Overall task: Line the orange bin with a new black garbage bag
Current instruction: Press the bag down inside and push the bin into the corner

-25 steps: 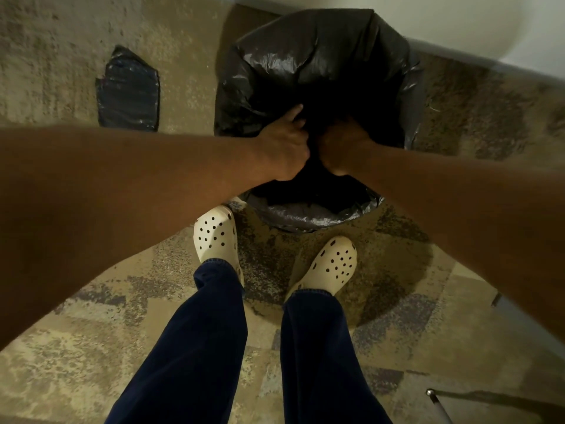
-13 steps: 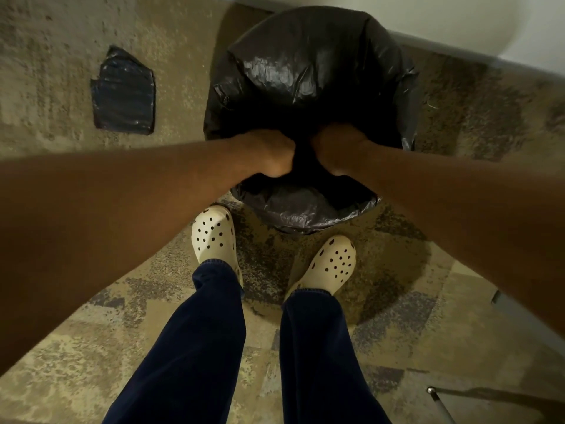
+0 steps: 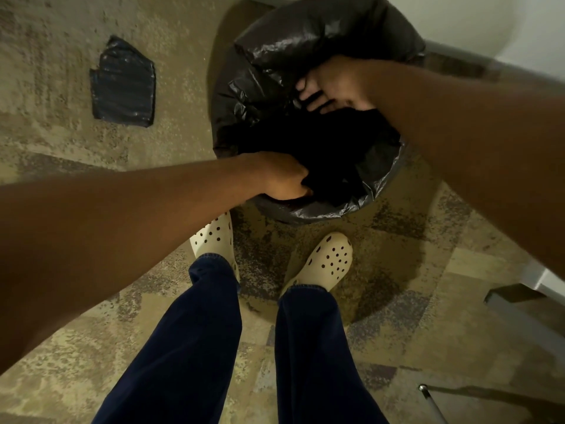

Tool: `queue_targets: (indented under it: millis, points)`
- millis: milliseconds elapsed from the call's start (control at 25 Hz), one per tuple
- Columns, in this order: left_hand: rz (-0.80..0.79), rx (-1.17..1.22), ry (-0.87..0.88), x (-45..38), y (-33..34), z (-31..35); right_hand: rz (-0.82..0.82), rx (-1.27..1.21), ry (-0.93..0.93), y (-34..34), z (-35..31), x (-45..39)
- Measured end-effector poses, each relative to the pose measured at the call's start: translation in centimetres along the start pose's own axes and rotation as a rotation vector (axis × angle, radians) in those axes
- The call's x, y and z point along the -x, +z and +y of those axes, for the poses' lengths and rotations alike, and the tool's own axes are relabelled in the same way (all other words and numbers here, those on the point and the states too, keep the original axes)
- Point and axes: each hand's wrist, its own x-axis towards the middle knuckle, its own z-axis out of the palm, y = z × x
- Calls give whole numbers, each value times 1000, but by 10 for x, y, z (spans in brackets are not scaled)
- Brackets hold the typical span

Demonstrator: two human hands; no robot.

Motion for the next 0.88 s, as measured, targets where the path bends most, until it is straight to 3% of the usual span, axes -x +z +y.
queue_targets:
  millis: [120,200,320,400,480,560,640,680,760,840,880]
  points:
    - [197,-253,93,14,-12,-10,146,789,-172,26,20,33]
    - [271,-551,20,25,-15,-22,163,1226,-161,45,49,60]
    - [140,-785,-144,37,-14,-35,19,1476,-16,50,82,82]
    - [118,-783,-132,42,-16,-38,35,1445,-62,46,84,84]
    - [210,-747,-114,44,-19,-42,192,1348,-206,45,76,87]
    - [230,-714,-130,47,-24,-46,318,1098,-283,41,69,91]
    - [253,-644,-98,49,-27,-49,394,693,-310,37,63,100]
    - [337,-553,-33,50,-29,-52,483,484,-334,38,60,107]
    - [633,-226,68,56,-31,-52,825,172,-356,44,58,121]
    - [995,167,-46,69,-23,-55,1099,4,-144,52,64,136]
    - [1095,351,-186,76,-15,-57,1119,-96,21,54,70,141]
